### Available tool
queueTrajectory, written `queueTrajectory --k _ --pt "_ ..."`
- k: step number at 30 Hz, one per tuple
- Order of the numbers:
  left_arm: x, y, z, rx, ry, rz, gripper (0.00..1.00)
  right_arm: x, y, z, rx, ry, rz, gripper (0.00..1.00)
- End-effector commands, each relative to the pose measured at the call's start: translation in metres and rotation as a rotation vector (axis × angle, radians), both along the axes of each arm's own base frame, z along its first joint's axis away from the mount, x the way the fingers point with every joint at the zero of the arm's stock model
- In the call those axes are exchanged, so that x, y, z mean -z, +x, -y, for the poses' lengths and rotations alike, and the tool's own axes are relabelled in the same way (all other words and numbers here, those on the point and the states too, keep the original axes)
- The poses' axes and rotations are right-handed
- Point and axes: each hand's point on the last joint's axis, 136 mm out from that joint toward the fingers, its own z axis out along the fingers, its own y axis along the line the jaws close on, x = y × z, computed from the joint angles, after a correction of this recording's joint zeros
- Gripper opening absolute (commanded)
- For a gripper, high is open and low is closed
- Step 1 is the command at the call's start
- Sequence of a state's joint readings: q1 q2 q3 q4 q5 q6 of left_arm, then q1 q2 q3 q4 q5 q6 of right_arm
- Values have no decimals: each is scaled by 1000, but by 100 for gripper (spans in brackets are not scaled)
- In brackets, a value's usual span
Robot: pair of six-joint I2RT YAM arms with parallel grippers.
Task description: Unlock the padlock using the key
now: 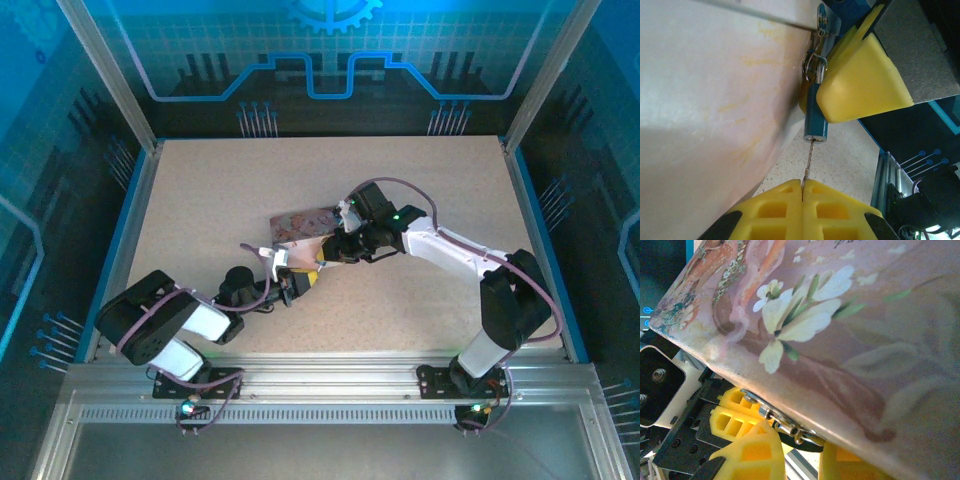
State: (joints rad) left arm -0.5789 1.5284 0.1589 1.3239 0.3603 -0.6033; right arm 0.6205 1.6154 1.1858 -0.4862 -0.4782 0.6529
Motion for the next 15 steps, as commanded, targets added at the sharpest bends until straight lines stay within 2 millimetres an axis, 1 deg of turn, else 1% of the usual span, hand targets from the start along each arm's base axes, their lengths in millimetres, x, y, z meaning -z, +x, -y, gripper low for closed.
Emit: queueTrajectory --k 1,15 --pt "-10 4 -1 -21 -16 27 0 -26 -4 -11 -60 85 49 0" --pt "-13 8 -6 -51 -23 32 0 -22 -8 -8 -63 72 47 0"
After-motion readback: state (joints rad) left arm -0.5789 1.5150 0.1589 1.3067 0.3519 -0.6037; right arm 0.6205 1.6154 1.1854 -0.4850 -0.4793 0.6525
